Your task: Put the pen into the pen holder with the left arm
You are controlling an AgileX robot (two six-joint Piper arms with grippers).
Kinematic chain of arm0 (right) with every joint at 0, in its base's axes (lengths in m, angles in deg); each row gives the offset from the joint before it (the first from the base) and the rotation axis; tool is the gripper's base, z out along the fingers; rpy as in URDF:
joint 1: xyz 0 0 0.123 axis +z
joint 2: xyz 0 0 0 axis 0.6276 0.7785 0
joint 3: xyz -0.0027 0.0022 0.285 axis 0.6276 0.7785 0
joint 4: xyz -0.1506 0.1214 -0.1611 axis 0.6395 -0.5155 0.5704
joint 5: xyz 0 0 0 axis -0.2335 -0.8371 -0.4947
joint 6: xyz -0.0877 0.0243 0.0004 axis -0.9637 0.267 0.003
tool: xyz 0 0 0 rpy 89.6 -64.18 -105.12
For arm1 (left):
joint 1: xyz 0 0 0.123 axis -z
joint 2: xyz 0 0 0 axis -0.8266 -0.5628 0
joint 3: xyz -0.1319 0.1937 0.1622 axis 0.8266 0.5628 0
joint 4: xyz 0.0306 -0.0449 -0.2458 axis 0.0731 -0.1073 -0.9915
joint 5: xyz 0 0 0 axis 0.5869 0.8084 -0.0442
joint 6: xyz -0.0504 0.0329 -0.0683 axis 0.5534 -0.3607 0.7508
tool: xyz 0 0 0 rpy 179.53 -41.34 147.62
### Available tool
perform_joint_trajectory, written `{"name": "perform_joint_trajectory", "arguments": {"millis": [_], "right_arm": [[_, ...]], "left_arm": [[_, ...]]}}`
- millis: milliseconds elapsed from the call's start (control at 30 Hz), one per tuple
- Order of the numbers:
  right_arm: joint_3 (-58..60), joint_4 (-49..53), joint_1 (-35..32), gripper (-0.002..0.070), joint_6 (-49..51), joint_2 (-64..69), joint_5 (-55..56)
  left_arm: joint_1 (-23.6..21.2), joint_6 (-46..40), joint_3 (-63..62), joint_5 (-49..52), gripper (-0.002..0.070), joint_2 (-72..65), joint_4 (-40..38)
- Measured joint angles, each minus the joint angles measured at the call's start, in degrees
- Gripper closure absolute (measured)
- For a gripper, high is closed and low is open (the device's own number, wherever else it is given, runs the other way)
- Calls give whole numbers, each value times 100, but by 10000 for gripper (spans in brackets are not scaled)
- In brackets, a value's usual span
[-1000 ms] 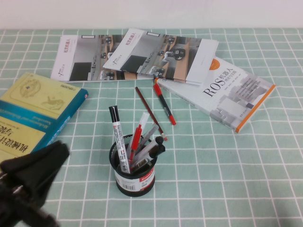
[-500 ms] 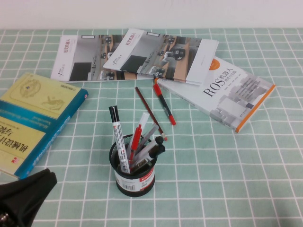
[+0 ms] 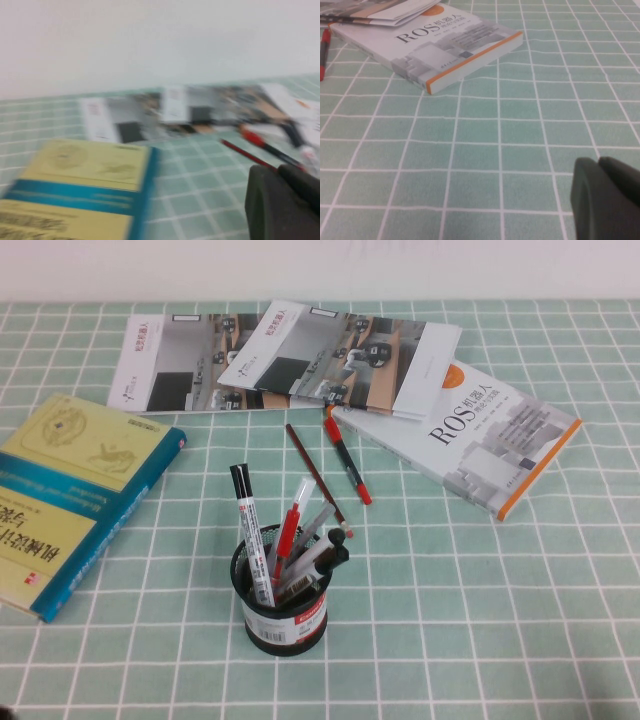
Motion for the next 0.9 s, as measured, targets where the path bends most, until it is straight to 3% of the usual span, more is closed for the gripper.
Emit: {"name": "perform_joint_trajectory", "arguments": {"millis": [133, 267, 600, 900], "right_arm": [[0, 0, 0, 696, 0, 0, 0], [0, 0, 0, 696, 0, 0, 0], [0, 0, 0, 696, 0, 0, 0], [0, 0, 0, 696, 0, 0, 0]], "left_arm": [[-646, 9, 357, 19, 678, 838, -84], [-944, 9, 703, 43, 678, 1427, -146], [-987, 9, 1179, 104, 678, 1481, -356], [-987, 14, 1184, 1007, 678, 1481, -270]]}}
